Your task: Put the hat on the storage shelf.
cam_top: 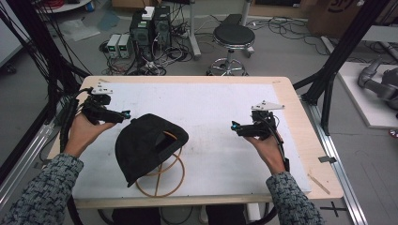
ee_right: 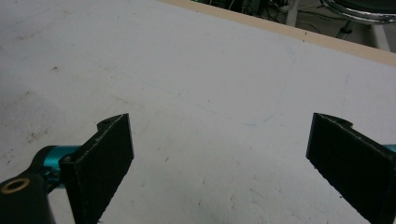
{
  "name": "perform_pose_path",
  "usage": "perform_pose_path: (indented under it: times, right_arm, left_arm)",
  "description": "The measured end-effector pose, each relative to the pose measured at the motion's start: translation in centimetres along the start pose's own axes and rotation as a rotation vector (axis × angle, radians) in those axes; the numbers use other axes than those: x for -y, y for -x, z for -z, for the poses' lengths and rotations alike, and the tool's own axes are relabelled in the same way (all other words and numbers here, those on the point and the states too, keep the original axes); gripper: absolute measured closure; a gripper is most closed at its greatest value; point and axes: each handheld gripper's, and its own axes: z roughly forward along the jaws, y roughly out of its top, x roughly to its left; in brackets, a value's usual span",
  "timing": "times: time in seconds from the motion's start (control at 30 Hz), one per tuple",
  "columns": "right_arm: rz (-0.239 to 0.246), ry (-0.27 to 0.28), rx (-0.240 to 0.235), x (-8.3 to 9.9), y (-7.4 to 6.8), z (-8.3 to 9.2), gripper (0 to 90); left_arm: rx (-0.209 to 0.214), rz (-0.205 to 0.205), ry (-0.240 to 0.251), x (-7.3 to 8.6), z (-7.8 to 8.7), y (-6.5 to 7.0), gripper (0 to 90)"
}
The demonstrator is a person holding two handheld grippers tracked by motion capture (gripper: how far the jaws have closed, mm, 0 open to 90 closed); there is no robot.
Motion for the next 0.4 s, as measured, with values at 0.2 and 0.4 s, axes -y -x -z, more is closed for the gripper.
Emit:
perform_pose_path:
  times: [0.2,0.4]
  right_arm:
    - [-0.004,0.001,0.005,0.0,0.12,0.05,7.0]
    - [-0.004,0.003,0.011,0.22,0.31,-0.35,7.0]
  left_arm:
    - [-0.005,-0.006,-0.006,0.07,-0.21,0.07,9.4]
    - [-0.018,0.003,-0.012,0.86,-0.7,-0.14,9.4]
